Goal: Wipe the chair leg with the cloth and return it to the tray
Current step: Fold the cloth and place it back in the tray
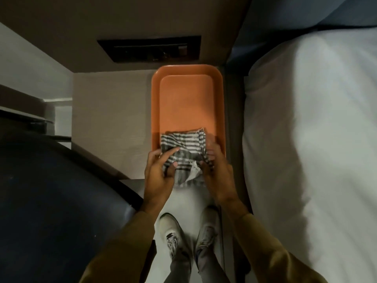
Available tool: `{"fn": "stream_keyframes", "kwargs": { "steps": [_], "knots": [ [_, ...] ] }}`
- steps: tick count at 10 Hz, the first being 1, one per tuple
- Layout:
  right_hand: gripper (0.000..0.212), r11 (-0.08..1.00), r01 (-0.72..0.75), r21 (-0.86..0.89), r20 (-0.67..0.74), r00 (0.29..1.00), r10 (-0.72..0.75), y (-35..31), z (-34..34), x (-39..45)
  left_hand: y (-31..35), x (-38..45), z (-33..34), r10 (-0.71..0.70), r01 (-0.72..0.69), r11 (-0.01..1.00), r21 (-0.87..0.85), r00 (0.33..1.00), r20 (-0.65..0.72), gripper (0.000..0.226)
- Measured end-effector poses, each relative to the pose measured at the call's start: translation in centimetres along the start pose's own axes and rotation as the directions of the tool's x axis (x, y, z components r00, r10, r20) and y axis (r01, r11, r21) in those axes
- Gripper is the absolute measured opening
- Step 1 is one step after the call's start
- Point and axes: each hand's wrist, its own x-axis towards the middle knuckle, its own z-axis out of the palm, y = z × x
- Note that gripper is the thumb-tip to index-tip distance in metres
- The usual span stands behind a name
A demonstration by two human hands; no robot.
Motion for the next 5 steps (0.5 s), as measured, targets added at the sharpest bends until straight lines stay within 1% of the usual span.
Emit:
{"fn": "stream_keyframes", "kwargs": {
  "steps": [1, 2, 3, 4, 5],
  "knots": [
    [0.073, 0.983, -0.025, -0.18, 0.062, 0.997, 0.036, 0.9, 0.2, 1.1, -1.0, 1.0, 1.5, -0.008, -0.018, 0.986, 0.164, 0.988, 0.153, 0.06],
    [0.071, 0.873, -0.003, -0.487, 0.168, 0.981, 0.097, 2.1, 0.3, 1.7, -1.6, 1.4, 2.6, -0.017, -0.075, 0.924, 0.376, 0.972, 0.234, 0.075],
    [0.08, 0.762, 0.056, -0.645, 0.254, 0.956, 0.144, 2.3, 0.3, 1.7, -1.2, 1.9, 2.9, -0.069, -0.083, 0.81, 0.581, 0.97, 0.235, 0.09],
    [0.088, 0.737, 0.048, -0.674, 0.266, 0.947, 0.182, 2.0, 0.4, 1.8, -0.2, 2.8, 3.0, -0.193, -0.066, 0.599, 0.798, 0.955, 0.224, 0.101],
    [0.095, 0.735, 0.025, -0.677, 0.266, 0.94, 0.213, 0.3, 0.4, 1.6, 1.4, 3.2, 2.3, -0.197, -0.091, 0.537, 0.839, 0.953, 0.229, 0.107]
  ]
}}
